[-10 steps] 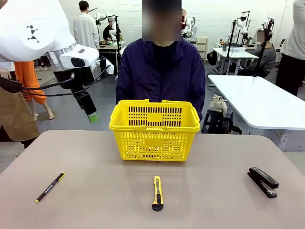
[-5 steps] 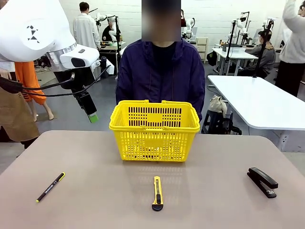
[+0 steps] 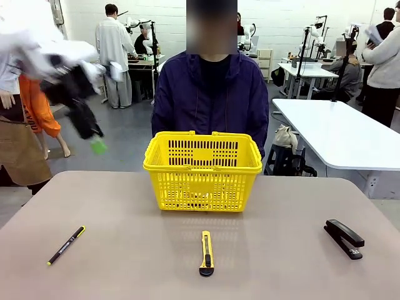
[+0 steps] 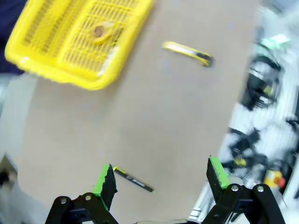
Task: Place the items the person wants into the basket.
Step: Pick up the item the person points to and place it in the Market Basket.
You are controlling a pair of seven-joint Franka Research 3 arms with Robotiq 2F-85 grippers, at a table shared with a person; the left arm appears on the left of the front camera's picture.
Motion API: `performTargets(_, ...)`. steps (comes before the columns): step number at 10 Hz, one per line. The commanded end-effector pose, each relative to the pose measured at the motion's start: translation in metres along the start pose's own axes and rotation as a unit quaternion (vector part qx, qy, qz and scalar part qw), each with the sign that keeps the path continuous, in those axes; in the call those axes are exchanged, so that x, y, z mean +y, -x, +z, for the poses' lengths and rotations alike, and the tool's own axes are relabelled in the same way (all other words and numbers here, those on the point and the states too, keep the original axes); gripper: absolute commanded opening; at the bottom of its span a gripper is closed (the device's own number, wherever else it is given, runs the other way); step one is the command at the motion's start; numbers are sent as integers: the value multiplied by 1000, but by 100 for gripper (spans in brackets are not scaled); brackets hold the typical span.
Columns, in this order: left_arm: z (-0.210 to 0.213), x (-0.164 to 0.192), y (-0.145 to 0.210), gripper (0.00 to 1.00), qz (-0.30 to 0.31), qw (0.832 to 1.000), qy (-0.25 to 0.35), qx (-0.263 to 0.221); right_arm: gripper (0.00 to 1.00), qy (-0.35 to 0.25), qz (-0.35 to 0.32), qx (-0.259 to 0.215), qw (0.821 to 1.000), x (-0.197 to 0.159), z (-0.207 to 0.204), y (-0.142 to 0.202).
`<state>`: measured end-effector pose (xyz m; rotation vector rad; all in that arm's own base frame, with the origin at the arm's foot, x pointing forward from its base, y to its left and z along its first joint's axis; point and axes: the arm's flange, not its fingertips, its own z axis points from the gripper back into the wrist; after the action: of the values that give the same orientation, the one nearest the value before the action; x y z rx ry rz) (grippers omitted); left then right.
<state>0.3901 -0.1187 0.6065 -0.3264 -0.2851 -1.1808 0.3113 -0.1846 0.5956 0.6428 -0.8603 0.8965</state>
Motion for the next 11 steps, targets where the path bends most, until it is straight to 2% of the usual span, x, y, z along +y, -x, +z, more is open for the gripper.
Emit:
performTargets(1, 83, 4, 56, 100, -50, 990, 123, -56, 100, -3, 7, -19, 1000, 0, -1, -1)
performTargets(2, 112, 0, 89, 100, -79, 982, 128, -113, 100, -3, 7, -19, 1000, 0, -1, -1)
performTargets(3, 143, 19, 117, 100, -98, 976, 116, -156, 100, -3, 7, -19, 1000, 0, -1, -1)
performTargets(4, 163, 33, 149, 100, -94, 972, 93, -196, 100, -3, 7, -19, 1000, 0, -1, -1)
performTargets(5, 166, 32, 181, 100, -72, 970, 55, -224, 100, -3, 7, -19, 1000, 0, -1, -1)
performTargets(6, 164, 30, 210, 100, -52, 968, 22, -243, 100, -3, 7, -19, 1000, 0, -1, -1)
performTargets(8, 164, 31, 241, 100, -46, 964, -5, -262, 100, -3, 7, -19, 1000, 0, -1, -1)
performTargets(9, 161, 19, 252, 100, -47, 962, -3, -268, 100, -3, 7, -19, 1000, 0, -1, -1)
performTargets(11, 163, 19, 256, 100, -50, 962, 4, -268, 100, -3, 7, -19, 1000, 0, -1, -1)
